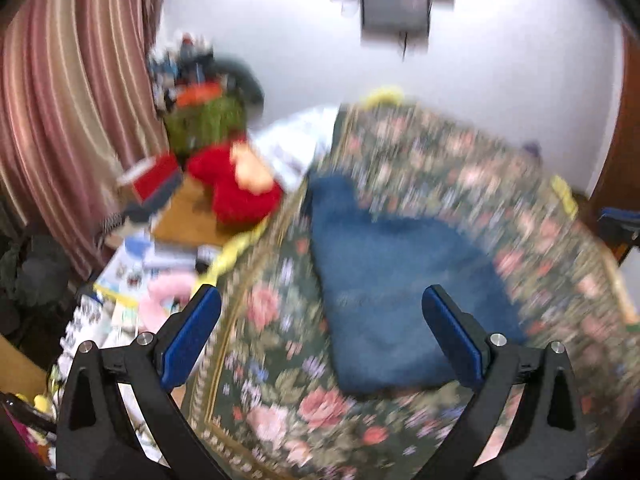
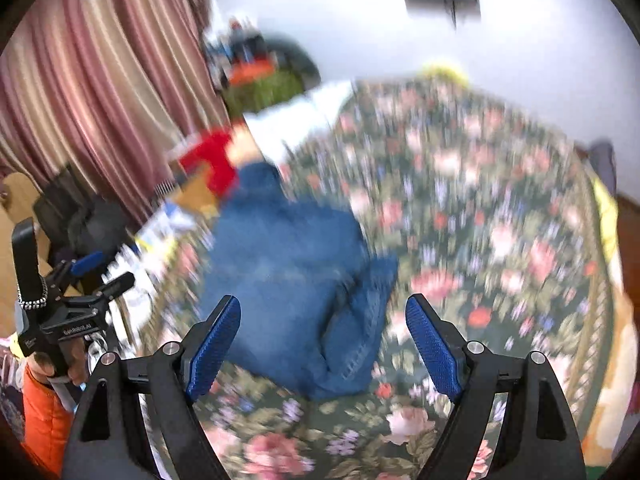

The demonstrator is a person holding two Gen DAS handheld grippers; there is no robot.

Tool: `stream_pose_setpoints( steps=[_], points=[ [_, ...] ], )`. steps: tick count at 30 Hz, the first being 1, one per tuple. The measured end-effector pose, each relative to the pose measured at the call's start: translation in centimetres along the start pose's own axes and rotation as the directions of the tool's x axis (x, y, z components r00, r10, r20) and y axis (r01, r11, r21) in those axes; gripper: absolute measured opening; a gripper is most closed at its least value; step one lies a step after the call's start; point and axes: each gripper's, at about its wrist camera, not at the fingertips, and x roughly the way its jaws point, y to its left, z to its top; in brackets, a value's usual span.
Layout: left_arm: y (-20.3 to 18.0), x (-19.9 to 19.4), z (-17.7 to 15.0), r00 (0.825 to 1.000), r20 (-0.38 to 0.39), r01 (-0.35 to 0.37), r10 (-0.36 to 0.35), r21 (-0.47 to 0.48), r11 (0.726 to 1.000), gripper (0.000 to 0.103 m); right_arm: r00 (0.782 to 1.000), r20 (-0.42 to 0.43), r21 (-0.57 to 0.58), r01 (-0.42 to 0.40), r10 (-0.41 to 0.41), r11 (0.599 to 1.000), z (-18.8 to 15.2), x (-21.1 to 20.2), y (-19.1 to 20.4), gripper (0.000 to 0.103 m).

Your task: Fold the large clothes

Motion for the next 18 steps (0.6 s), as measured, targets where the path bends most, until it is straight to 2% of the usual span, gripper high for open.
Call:
stream_pose_setpoints(
  steps=[3,5,8,14,16,18],
  points=[
    [-0.9,-5.1,2.1,0.988,0.15,0.037,-0.035,-0.013,0.999,0.102,0.986,0.163,-0.03,-0.013,0.018,0.999,1.1,-5.3,2.4,0.083],
    [-1.5,-8.6,3.0,0.965,0.254,0.071,-0.064,-0.019,0.997,0.102,0.971,0.238,-0.041,-0.022,0.031,0.999,1.3,-7.9,3.8,0.083],
    [-2.4,-12.1,3.4,0.936,0.345,0.088,-0.076,-0.02,0.996,0.102,0.937,0.344,-0.063,-0.047,0.065,0.997,1.1,-11.9,6.0,0.083],
    [-4.0,-17.3,2.4,0.883,0.463,0.074,-0.069,0.008,0.997,0.102,0.869,0.493,-0.1,0.019,0.033,0.995,-1.1,-17.2,9.7,0.083],
    [-4.5,-18.2,2.0,0.876,0.479,0.065,-0.065,0.017,0.998,0.102,0.859,0.511,-0.096,0.025,0.028,0.995,-1.8,-18.1,10.5,0.084],
    [-4.9,-18.7,1.6,0.87,0.491,0.047,-0.05,0.018,0.999,0.102,0.855,0.518,-0.09,0.031,0.02,0.996,-2.4,-18.6,11.2,0.091]
  ],
)
